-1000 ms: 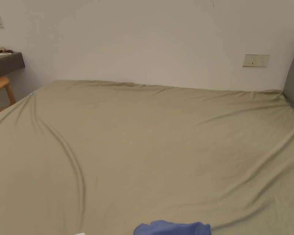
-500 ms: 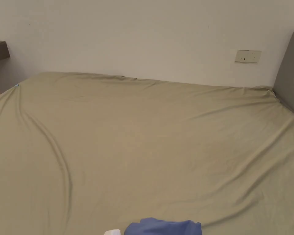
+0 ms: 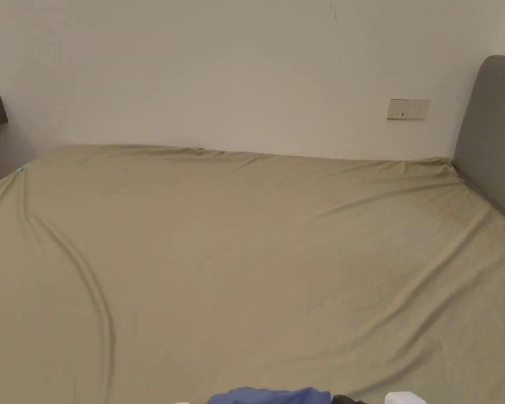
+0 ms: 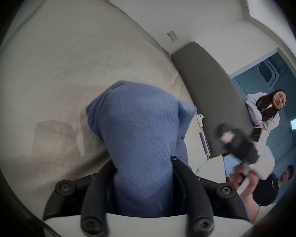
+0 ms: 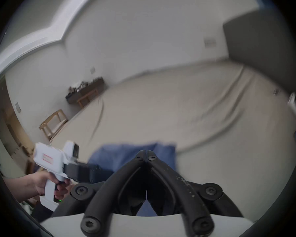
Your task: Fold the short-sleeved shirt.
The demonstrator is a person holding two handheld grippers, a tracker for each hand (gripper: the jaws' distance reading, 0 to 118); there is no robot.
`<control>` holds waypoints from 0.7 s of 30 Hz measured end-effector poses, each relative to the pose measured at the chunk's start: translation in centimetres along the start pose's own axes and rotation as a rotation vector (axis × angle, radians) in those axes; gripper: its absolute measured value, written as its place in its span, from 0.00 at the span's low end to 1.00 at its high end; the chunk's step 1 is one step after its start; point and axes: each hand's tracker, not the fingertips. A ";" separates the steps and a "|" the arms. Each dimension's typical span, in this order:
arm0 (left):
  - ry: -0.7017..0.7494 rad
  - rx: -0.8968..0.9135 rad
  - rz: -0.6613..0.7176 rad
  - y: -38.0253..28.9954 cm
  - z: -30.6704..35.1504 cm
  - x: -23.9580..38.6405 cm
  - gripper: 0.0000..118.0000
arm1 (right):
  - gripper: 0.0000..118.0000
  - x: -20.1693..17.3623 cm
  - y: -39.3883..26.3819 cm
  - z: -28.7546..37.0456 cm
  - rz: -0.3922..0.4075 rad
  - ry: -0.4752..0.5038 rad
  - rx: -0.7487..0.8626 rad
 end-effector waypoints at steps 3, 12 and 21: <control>-0.023 -0.025 0.026 0.4 1.6 0.5 0.27 | 0.01 -0.5 3.0 8.3 0.101 -0.099 0.247; 0.247 -0.012 -0.059 4.3 13.5 -6.2 0.27 | 0.01 -1.2 2.2 23.8 0.228 -0.393 0.423; 0.686 -0.046 -0.045 9.0 26.4 -16.7 0.26 | 0.01 -1.1 1.6 24.0 0.228 -0.445 0.369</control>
